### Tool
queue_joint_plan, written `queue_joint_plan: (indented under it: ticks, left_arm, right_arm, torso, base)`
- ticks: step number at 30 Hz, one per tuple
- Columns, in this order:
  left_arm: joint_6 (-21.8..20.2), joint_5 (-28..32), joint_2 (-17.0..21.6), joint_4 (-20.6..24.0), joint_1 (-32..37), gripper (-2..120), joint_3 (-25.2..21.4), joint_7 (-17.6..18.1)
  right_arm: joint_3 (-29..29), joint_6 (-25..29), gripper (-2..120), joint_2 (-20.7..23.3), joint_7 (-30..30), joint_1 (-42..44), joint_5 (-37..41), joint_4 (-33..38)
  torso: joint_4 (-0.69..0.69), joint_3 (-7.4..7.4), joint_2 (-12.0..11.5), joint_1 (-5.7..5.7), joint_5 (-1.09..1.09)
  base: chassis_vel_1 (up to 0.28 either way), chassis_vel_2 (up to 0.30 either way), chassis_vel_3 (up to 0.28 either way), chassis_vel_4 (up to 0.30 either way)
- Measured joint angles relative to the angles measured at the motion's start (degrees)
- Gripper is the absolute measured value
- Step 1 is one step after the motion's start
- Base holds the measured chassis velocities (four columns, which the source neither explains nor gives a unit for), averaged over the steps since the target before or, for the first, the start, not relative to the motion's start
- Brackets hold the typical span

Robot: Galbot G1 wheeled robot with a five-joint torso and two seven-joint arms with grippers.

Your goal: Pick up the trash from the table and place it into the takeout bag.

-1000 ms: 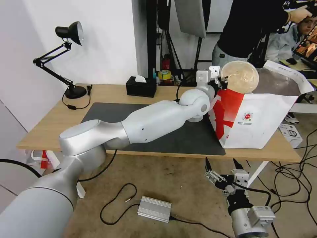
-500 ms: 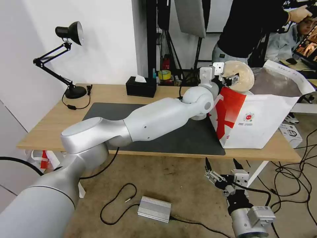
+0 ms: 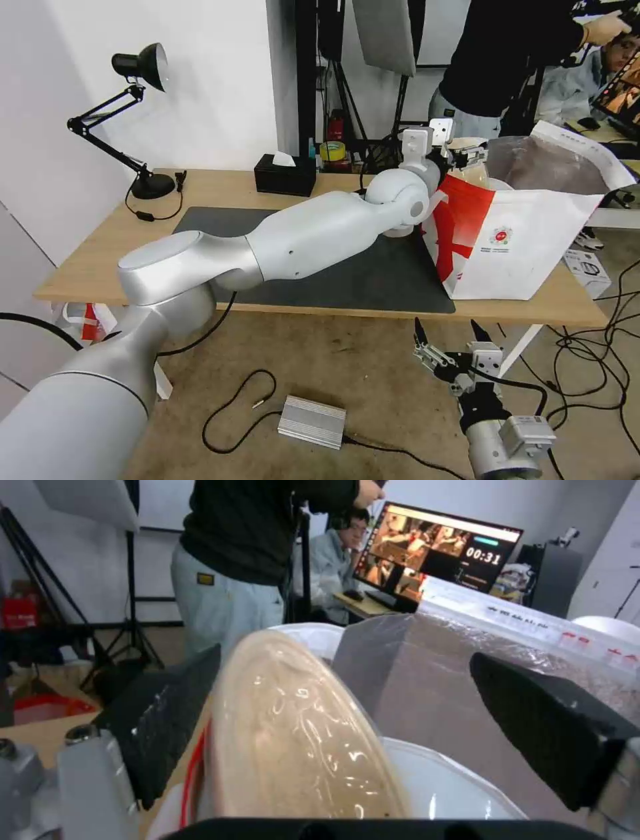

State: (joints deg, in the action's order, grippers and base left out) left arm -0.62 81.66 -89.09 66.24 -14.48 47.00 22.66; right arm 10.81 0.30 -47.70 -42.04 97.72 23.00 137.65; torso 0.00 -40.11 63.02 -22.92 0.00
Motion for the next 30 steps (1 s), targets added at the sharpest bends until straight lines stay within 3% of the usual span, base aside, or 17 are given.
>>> queue_joint_plan:
  ticks: [19, 27, 29, 30]
  left_arm:
    - [2.3, -3.9, 0.4, -0.5, -1.1, 100, -3.0, -1.0]
    - [3.5, -9.9, 5.9, 2.7, -1.6, 100, -4.1, 2.2]
    - [4.1, -12.9, 10.2, 7.1, -1.2, 100, -4.9, 3.8]
    - [4.1, -12.9, 10.2, 7.1, -1.2, 100, -4.9, 3.8]
  right_arm:
    - [0.0, 0.0, 100, 0.0, 0.0, 0.0, 0.0, 0.0]
    - [0.0, 0.0, 100, 0.0, 0.0, 0.0, 0.0, 0.0]
    - [0.0, 0.0, 100, 0.0, 0.0, 0.0, 0.0, 0.0]
    - [0.0, 0.0, 100, 0.0, 0.0, 0.0, 0.0, 0.0]
  torso:
    - [-0.01, 0.0, 0.0, 0.0, 0.0]
    - [0.01, 0.0, 0.0, 0.0, -0.01]
    - [-0.01, 0.0, 0.0, 0.0, -0.01]
    - [-0.01, 0.0, 0.0, 0.0, -0.01]
  base:
    - [0.0, 0.0, 0.0, 0.0]
    - [0.0, 0.0, 0.0, 0.0]
    - [0.0, 0.0, 0.0, 0.0]
    - [0.0, 0.0, 0.0, 0.0]
